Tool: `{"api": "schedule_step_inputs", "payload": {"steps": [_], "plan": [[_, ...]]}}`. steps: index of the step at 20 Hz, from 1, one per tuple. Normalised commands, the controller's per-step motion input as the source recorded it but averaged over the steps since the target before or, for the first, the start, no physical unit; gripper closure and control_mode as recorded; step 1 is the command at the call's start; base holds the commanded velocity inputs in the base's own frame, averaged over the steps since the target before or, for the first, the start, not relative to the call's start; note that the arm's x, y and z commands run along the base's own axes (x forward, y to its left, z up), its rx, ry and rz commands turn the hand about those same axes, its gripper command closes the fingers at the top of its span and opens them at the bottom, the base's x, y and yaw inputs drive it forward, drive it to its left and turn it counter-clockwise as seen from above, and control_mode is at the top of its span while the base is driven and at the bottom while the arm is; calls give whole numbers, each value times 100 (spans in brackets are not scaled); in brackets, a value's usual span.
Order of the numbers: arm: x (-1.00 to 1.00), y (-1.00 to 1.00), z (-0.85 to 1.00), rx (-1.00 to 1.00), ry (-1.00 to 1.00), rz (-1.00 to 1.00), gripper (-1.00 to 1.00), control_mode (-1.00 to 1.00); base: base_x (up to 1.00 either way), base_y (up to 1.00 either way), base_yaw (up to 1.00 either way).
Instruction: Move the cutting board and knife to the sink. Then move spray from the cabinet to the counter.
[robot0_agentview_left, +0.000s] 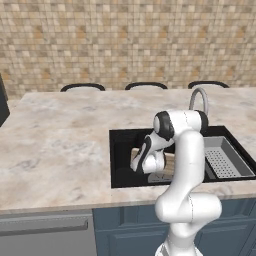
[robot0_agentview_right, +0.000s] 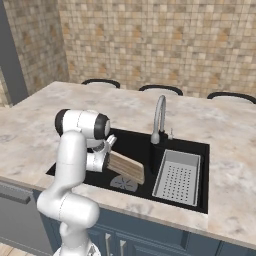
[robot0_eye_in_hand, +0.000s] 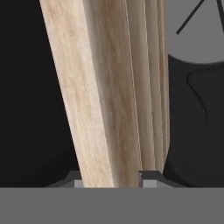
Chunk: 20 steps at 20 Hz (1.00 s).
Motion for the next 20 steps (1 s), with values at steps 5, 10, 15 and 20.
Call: {"api": "schedule_step_inputs", "payload": {"steps": [5,10,15,20], "plan": [[0,0,0,0,0,0,-100,-100,0,0,0],[0,0,0,0,3,0,-100,-100,0,0,0],[-5,0,0,0,5,0,-100,-100,0,0,0],[-15,0,-2,0,14,0,-100,-100,0,0,0]]}}
